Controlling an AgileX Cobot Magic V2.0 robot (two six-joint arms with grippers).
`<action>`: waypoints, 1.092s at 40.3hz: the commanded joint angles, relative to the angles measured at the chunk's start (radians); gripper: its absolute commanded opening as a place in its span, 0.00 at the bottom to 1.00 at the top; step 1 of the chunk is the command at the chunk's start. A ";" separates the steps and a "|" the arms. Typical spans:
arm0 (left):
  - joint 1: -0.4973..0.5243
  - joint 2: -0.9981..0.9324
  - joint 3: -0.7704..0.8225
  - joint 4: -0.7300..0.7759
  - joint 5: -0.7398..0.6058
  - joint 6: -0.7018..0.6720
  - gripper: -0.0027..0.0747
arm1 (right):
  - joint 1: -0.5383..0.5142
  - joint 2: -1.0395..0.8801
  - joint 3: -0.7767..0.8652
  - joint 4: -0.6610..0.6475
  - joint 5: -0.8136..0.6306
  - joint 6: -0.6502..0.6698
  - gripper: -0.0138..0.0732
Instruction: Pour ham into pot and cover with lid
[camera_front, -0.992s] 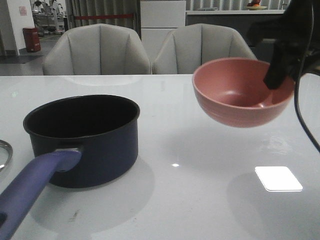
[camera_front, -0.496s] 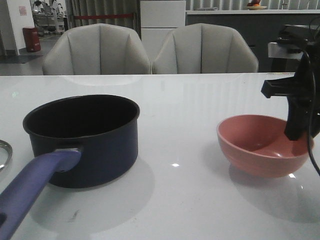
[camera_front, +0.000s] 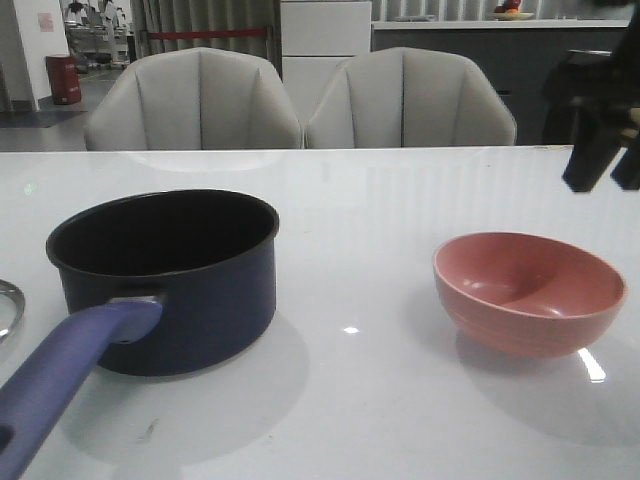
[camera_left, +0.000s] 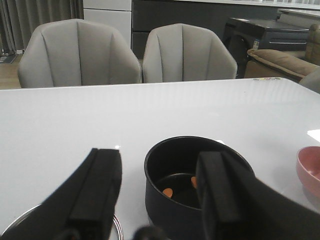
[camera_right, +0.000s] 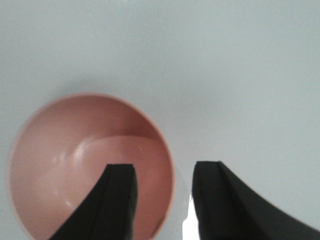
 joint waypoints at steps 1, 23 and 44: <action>-0.008 0.010 -0.029 -0.013 -0.076 0.002 0.53 | 0.033 -0.148 0.017 0.005 -0.085 -0.015 0.61; -0.008 0.010 -0.029 -0.013 -0.076 0.002 0.53 | 0.267 -0.748 0.546 0.029 -0.649 -0.016 0.61; 0.003 0.013 -0.031 0.031 -0.039 0.002 0.59 | 0.360 -1.103 0.843 0.029 -0.759 -0.016 0.31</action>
